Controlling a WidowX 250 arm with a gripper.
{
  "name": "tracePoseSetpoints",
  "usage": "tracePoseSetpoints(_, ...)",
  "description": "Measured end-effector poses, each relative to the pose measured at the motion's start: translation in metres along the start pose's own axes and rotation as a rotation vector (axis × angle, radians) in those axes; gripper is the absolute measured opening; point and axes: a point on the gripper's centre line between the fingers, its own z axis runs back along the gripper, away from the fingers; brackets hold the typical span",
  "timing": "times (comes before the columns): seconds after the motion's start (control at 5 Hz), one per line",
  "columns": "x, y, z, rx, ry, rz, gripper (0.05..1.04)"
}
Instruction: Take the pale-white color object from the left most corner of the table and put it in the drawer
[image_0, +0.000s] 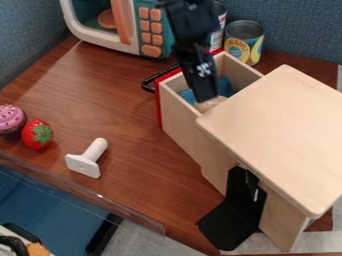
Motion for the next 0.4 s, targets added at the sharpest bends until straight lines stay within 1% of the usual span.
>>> tracePoseSetpoints(0.2,-0.029,0.001,0.052,0.120,0.024,-0.063,1.000)
tracePoseSetpoints(0.4,-0.063,0.010,0.080,0.173,0.159,-0.084,1.000)
